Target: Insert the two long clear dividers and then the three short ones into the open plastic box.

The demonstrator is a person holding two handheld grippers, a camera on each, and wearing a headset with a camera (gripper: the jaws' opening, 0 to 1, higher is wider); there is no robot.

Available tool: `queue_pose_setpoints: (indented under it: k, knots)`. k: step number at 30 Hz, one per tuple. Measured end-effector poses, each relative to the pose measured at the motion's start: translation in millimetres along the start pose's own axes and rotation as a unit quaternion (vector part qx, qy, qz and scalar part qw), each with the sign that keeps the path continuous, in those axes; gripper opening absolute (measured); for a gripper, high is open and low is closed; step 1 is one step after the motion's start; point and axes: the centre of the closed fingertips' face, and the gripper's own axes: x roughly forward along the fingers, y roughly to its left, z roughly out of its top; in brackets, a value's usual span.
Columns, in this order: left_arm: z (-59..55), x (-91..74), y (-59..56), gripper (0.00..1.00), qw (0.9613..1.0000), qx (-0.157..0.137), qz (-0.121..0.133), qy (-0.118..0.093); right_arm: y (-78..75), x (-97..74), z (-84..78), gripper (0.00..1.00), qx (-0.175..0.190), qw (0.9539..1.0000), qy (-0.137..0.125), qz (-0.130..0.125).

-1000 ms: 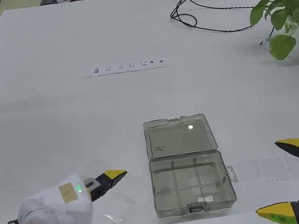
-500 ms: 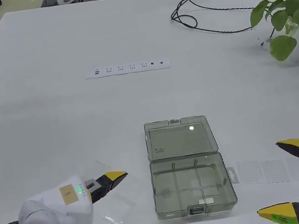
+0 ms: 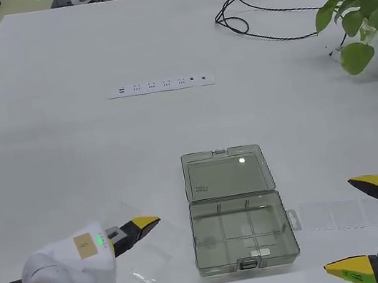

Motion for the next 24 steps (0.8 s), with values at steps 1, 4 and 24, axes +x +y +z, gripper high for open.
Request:
queue_pose_setpoints:
  k: [1,4,24]
  knots:
    - [0.1,0.2,-0.1,0.92,1.0,0.0,-0.001,0.0,-0.3,0.0,0.1,0.89,0.0,1.0,0.0,0.0]
    - [0.0,0.6,0.0,0.92,1.0,0.0,-0.001,0.0,-0.9,0.2,0.2,0.89,0.001,1.0,0.0,-0.001]
    - [-3.1,-15.2,27.5,0.89,0.9995,-0.016,0.028,0.006,-1.1,0.9,0.9,0.88,0.005,1.0,-0.003,-0.002]
